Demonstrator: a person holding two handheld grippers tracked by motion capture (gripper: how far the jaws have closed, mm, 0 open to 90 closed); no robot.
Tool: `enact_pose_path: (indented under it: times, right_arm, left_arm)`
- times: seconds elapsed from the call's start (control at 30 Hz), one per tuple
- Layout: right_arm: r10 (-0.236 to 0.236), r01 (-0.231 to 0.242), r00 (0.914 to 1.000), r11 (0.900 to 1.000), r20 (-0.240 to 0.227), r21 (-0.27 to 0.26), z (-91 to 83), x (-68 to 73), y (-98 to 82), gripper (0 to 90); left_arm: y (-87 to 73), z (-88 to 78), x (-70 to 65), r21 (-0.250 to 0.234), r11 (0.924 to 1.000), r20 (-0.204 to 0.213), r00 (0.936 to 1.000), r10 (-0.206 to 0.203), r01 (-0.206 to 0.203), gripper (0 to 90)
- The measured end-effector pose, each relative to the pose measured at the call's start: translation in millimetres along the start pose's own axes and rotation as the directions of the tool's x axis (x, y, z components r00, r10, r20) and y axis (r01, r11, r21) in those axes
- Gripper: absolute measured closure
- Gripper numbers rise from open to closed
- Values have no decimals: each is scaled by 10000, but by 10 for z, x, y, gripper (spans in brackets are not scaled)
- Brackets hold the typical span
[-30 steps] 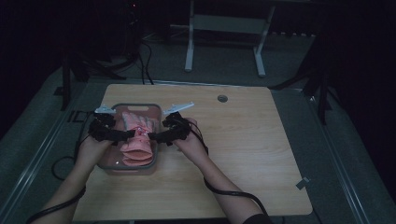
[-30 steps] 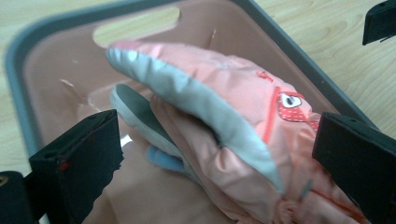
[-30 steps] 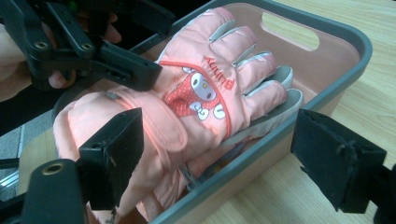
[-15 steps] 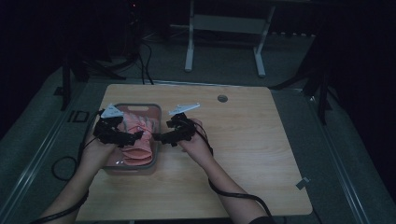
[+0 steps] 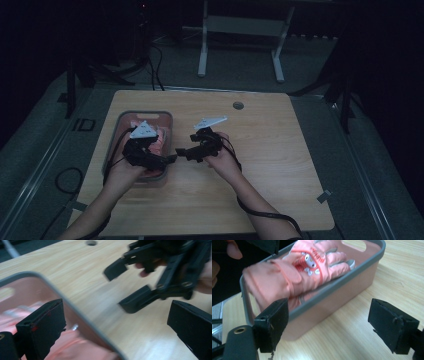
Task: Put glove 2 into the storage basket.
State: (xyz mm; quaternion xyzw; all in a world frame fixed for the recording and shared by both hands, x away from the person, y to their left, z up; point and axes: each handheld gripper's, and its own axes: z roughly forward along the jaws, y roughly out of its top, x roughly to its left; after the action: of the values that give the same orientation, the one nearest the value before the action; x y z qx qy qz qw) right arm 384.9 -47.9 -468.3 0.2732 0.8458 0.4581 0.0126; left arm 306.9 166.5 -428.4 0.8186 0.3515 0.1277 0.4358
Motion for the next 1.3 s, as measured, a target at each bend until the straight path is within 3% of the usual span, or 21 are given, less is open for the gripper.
enact_pose_path:
  times: [0.17,0.27,0.57,0.87,1.1,1.3]
  right_arm:
    - [-107,107,9999,9999,-8,-9,-97,-47,-151,159]
    - [-112,111,9999,9999,-68,-65,-146,-75,-233,156]
    - [-203,203,9998,9998,-28,-20,-260,-144,-481,149]
    - [-305,305,9995,9995,43,-2,-383,-213,-733,148]
    - [-155,153,9993,9999,353,56,-454,-262,-914,149]
    - [-77,69,9997,9994,244,332,-455,-279,-1068,148]
  left_arm:
    - [13,121,-236,135,9985,429,9977,526,-532,18]
    - [8,193,-343,154,9980,810,9949,598,-612,18]
    - [-41,378,-630,213,9931,1561,9815,1106,-1153,18]
    - [-99,575,-845,288,9853,2190,9629,1579,-1682,18]
    - [-172,721,-932,431,9817,2508,9532,1690,-1854,18]
    - [-233,826,-996,525,9788,2784,9442,1760,-1980,18]
